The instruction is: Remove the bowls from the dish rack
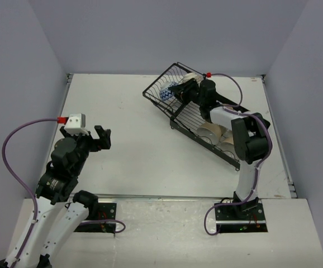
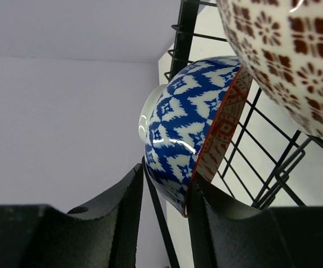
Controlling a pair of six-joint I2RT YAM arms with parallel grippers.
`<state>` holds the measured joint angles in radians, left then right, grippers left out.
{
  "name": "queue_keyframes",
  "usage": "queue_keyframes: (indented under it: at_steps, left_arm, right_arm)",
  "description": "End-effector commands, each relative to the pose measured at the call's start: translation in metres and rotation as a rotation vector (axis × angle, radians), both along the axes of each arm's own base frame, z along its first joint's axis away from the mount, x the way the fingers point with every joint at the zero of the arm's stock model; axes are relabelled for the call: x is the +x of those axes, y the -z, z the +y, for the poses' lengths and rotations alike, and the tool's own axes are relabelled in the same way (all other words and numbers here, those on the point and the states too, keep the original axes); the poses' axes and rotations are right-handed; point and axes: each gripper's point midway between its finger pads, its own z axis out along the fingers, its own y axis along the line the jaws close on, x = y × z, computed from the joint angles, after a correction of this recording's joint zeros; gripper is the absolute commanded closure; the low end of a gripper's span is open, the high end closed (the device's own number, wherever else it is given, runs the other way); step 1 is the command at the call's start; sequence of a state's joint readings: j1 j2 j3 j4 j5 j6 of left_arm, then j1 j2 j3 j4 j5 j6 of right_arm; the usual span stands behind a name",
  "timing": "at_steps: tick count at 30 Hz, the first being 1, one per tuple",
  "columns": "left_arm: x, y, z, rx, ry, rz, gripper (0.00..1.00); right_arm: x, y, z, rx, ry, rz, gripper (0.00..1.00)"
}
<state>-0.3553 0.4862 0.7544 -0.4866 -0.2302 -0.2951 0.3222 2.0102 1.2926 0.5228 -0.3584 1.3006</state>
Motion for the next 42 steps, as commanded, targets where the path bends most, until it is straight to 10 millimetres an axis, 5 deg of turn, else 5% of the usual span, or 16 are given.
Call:
queue_keyframes:
  at_steps: [1, 13, 21, 27, 42]
  left_arm:
    - [0.001, -0.006, -0.004, 0.008, 0.026, -0.036, 0.0]
    - [-0.001, -0.008, -0.006, 0.006, 0.034, -0.042, 0.0]
    - [-0.001, -0.007, -0.006, 0.007, 0.034, -0.04, 0.0]
    - [-0.002, -0.008, -0.005, 0.006, 0.034, -0.043, 0.0]
    - [0.0, -0.006, 0.004, 0.007, -0.029, -0.029, 0.0]
  right_arm:
    - [0.011, -0.019, 0.006, 0.011, 0.014, -0.055, 0.64]
    - [0.017, -0.018, 0.013, 0.006, 0.005, -0.066, 0.76]
    - [0.017, -0.022, 0.021, 0.009, -0.021, -0.085, 1.0]
    - [0.016, -0.021, 0.024, 0.006, -0.036, -0.096, 1.0]
    - [-0.026, -0.12, 0.055, -0.062, -0.224, -0.422, 1.0]
